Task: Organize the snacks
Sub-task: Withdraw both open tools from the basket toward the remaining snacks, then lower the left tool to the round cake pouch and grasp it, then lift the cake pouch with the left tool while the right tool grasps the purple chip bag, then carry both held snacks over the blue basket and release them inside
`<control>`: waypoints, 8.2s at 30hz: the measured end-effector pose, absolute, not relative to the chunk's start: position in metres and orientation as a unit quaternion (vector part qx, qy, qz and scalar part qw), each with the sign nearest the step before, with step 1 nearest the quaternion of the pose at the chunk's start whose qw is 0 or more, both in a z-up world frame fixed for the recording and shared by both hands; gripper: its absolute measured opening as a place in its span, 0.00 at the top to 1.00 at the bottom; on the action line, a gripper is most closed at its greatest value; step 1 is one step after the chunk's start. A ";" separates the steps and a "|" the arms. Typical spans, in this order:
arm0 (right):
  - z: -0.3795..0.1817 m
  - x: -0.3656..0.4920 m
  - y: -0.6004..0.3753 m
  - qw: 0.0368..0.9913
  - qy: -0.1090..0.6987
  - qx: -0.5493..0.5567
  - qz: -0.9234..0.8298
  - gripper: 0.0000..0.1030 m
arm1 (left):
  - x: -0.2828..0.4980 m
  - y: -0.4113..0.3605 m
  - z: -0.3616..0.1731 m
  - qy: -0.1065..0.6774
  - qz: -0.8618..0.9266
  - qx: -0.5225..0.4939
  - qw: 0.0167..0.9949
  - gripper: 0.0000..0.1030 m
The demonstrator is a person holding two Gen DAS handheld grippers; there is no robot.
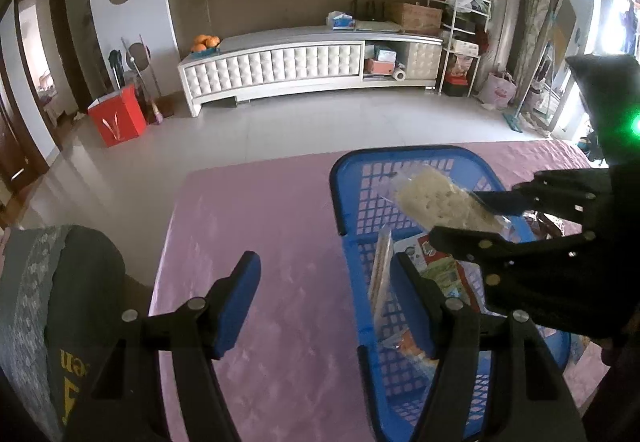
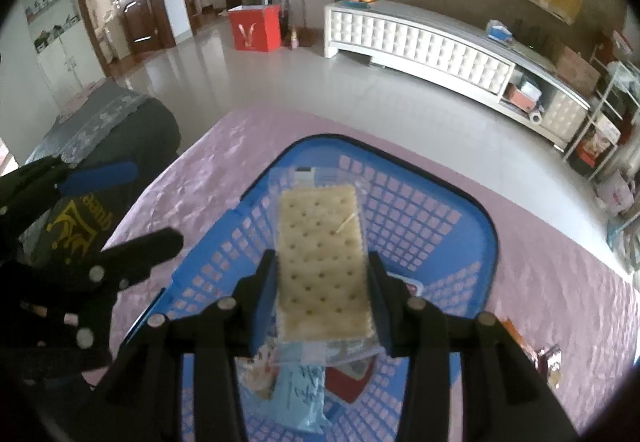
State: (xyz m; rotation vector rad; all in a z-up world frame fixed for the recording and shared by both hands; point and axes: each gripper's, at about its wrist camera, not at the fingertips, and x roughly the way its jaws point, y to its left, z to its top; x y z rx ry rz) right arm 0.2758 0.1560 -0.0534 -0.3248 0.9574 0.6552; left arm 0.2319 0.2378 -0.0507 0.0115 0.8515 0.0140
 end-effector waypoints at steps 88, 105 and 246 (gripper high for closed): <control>-0.123 0.165 -0.226 0.853 0.511 0.080 0.073 0.16 | 0.200 -0.145 -0.145 0.531 -0.220 0.208 0.792 0.24; -0.135 0.164 -0.224 0.842 0.529 0.072 0.082 0.16 | 0.182 -0.170 -0.203 0.558 -0.261 0.262 0.743 0.40; -0.031 0.277 0.084 0.836 0.431 -0.136 0.311 0.48 | 0.256 0.192 -0.056 0.438 0.005 0.015 0.899 0.30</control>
